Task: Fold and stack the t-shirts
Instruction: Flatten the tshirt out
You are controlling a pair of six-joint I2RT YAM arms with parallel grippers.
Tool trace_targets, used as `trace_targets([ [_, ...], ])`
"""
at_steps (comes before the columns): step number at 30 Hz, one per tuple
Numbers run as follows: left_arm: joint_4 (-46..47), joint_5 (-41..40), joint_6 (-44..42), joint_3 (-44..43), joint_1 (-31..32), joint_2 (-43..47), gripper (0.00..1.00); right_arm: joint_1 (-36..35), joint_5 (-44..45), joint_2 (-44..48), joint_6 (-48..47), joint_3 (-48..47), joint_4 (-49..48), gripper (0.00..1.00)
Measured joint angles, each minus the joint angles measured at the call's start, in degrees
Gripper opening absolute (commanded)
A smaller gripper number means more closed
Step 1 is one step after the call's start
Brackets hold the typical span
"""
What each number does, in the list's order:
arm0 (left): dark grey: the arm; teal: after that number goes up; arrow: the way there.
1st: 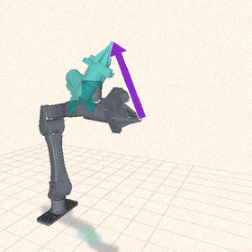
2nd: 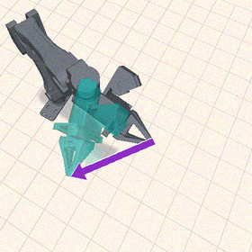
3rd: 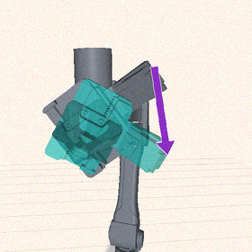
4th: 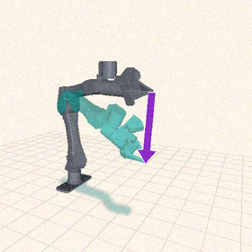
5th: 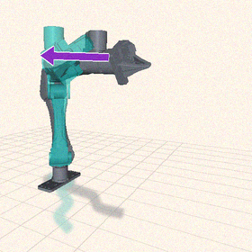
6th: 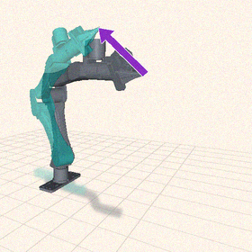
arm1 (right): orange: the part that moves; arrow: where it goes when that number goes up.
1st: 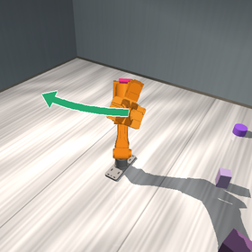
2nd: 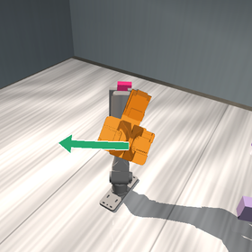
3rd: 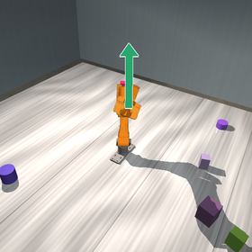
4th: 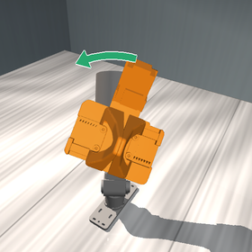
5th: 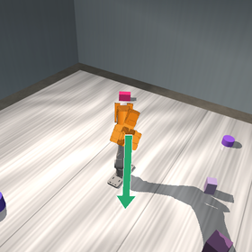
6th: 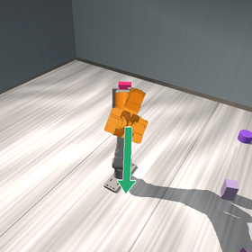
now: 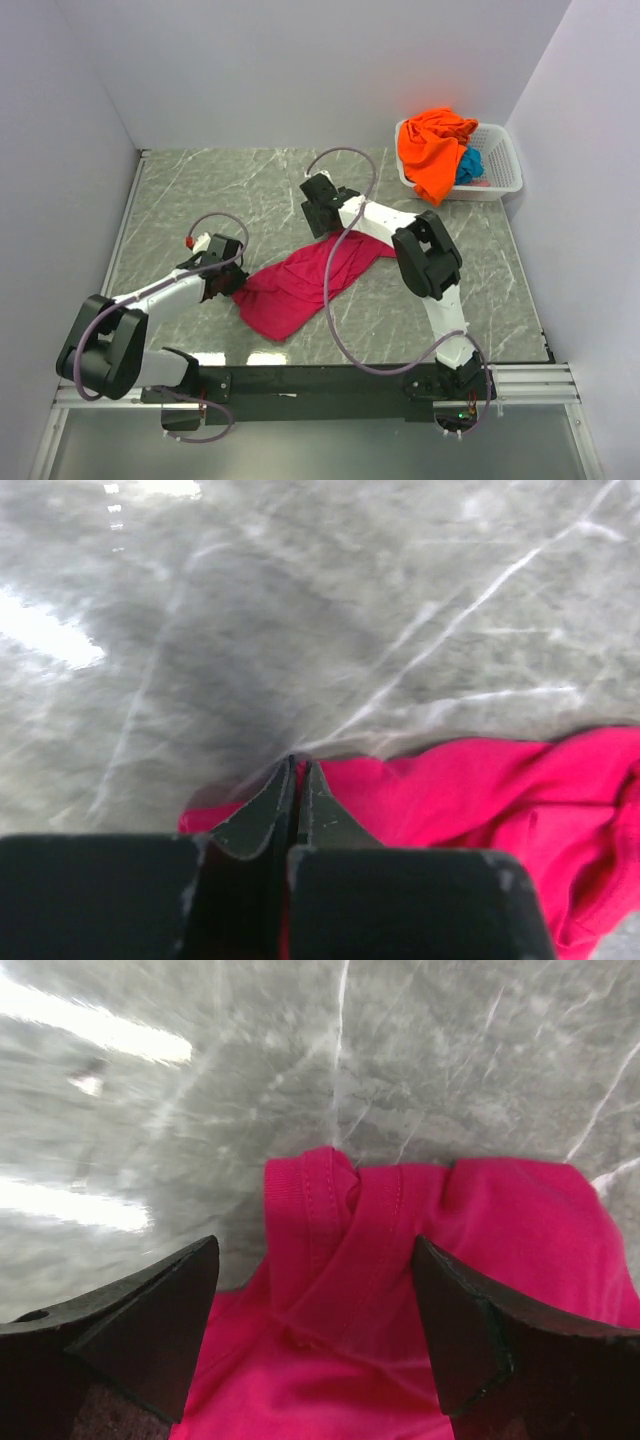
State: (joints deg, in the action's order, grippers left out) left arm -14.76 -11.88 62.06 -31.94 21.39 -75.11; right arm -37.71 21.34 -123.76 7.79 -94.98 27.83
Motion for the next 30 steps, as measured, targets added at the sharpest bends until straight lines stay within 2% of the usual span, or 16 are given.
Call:
trace_targets([
  [4,1.44,1.14,-0.83,0.0,0.02,-0.39,0.01,0.92,0.22,-2.29,-0.24,-1.44,0.28,0.71],
  [5,1.44,1.25,-1.01,0.02,0.02,-0.31,0.01,1.31,0.2,-2.34,-0.17,-1.46,-0.04,0.63],
  [6,1.44,1.36,-1.27,0.24,0.02,0.15,0.01,1.88,0.17,-2.34,-0.09,-1.42,-0.17,0.45],
  [11,-0.37,0.24,-1.62,1.11,0.02,4.96,0.01,4.2,0.2,-2.38,1.44,-1.31,-2.25,0.22],
  [12,-0.68,-0.46,-1.66,1.11,0.02,6.32,0.01,4.61,0.22,-2.38,1.75,-1.31,-2.93,0.1],
  [14,-1.16,-1.88,-1.97,1.07,0.02,8.28,0.01,5.25,0.26,-2.38,2.43,-1.31,-3.96,0.0],
  [19,-3.69,-5.38,-2.91,-0.04,0.02,11.96,0.01,5.62,0.57,-1.09,3.08,-0.48,-5.18,0.0],
  [22,-4.83,-6.95,-3.3,-1.99,0.02,14.4,0.01,5.62,1.49,3.52,2.97,2.43,-5.68,0.0],
  [25,-6.32,-8.96,-3.48,-4.94,0.07,17.42,0.01,5.62,3.19,11.85,2.82,5.49,-5.38,0.0],
  [30,-8.44,-13.42,-2.64,-11.54,0.07,23.69,0.01,5.62,6.32,32.89,2.1,9.55,-5.16,0.0],
])
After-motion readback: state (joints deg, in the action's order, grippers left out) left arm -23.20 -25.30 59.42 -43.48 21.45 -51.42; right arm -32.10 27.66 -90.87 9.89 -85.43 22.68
